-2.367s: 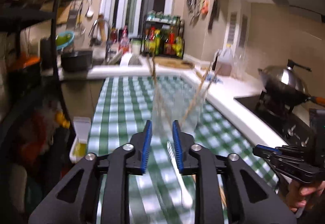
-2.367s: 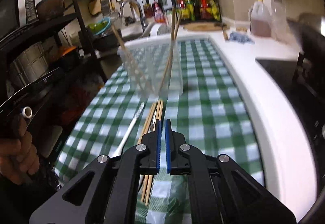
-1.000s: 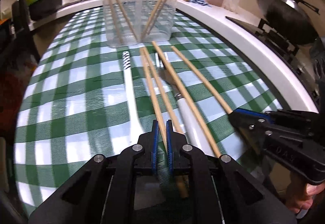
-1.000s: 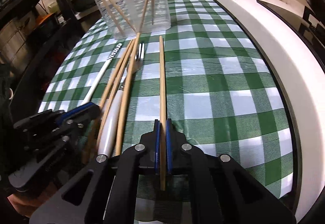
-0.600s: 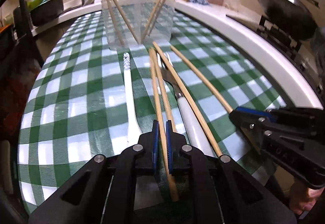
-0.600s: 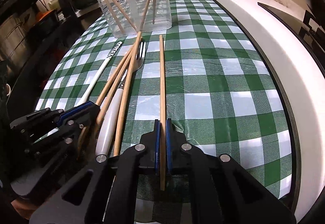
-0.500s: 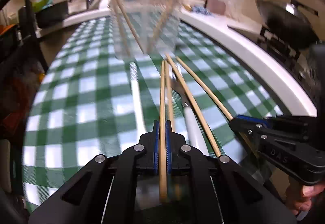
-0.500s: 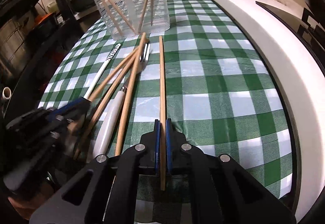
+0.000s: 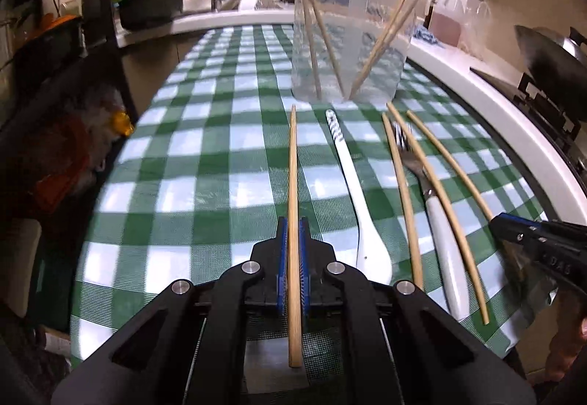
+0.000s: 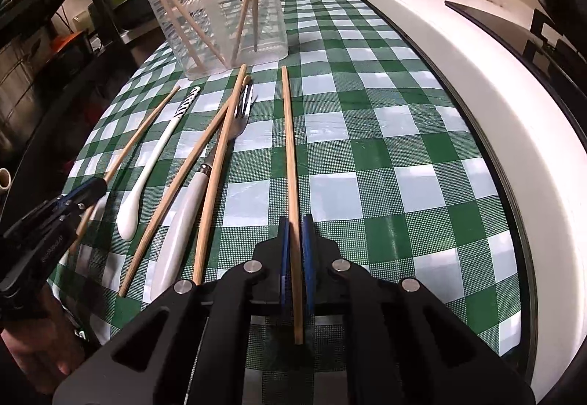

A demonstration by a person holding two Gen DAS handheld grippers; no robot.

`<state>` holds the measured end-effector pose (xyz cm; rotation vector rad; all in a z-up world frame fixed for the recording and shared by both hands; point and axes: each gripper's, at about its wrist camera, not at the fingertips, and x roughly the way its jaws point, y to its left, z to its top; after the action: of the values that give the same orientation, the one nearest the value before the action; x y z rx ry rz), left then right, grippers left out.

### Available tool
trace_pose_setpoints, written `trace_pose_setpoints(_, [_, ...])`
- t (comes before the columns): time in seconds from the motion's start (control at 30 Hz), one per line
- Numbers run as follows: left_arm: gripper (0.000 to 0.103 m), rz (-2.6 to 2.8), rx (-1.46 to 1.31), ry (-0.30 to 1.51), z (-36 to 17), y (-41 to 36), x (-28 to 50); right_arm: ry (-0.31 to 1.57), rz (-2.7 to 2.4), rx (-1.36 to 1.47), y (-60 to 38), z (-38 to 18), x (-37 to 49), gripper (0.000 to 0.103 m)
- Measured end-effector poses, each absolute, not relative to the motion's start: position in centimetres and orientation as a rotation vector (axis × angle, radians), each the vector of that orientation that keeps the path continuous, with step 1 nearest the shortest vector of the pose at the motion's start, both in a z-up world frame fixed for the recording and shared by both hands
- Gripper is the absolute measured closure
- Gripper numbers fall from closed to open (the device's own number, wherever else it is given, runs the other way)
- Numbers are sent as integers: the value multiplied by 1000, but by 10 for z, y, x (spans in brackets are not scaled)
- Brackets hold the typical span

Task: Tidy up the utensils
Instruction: 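Lift the chopstick in the left tool toward the container while the right tool carries its chopstick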

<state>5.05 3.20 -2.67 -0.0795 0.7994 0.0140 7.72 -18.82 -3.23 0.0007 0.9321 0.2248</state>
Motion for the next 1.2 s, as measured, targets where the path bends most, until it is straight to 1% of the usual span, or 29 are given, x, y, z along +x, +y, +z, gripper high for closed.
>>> trace_pose_setpoints(0.43, [97, 20, -49, 783, -35, 24, 21, 909, 210, -60, -182, -33, 66, 93])
trace_pose_setpoints(0.7, [97, 25, -49, 769, -36, 24, 19, 888, 197, -97, -177, -34, 62, 93])
trace_pose_setpoints(0.73, [97, 24, -51, 768, -36, 24, 19, 884, 195, -106, -176, -34, 62, 93])
trace_pose_setpoints(0.77, [97, 24, -52, 768, -36, 24, 19, 881, 195, -110, -175, -34, 61, 96])
trace_pose_setpoints(1.2, [97, 22, -81, 749, -29, 26, 17, 877, 216, -100, -174, -28, 60, 97])
